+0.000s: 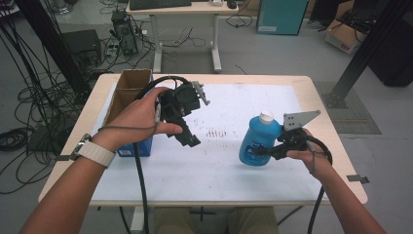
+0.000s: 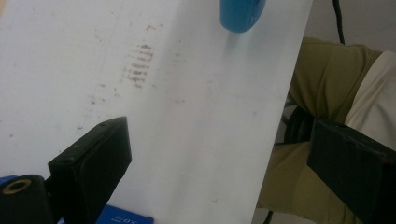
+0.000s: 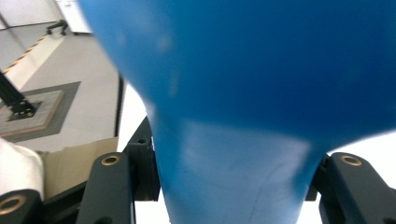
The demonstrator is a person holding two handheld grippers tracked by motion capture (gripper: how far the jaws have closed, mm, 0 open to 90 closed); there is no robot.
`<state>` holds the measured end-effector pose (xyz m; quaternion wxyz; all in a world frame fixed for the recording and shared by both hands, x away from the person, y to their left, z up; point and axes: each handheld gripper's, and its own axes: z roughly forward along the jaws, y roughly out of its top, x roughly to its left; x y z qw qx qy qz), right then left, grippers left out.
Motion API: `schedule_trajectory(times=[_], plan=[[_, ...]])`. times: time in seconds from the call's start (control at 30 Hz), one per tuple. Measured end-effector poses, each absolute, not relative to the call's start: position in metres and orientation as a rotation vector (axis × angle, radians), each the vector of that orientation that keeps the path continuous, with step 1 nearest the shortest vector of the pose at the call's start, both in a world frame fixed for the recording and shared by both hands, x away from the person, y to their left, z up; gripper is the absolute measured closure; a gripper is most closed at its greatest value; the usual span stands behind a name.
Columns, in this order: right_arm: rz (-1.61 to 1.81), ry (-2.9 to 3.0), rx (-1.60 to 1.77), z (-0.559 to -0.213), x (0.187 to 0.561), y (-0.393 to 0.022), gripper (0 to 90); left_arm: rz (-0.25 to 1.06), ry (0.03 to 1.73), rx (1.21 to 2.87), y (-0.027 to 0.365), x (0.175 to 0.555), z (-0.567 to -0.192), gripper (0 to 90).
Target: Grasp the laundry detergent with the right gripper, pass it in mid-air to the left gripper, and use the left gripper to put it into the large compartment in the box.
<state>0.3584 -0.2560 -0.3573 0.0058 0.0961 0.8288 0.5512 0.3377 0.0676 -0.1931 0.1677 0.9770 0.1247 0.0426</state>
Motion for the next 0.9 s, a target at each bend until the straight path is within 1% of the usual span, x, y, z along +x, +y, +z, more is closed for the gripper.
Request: schedule_trajectory(times=[0.37,0.67,0.9], plan=[[1.734,2.697,0.161,-0.326,0.359,-0.241,42.2,0.135,0.269,2.797,0.043,0.334,-0.166,5.9],[1.733,2.727,0.089,-0.313,0.361,-0.229,42.2,0.116,0.214,2.808,0.028,0.331,-0.156,5.4],[1.713,2.736,0.041,-0.307,0.362,-0.219,42.2,0.114,0.211,2.794,0.024,0.331,-0.151,5.0]])
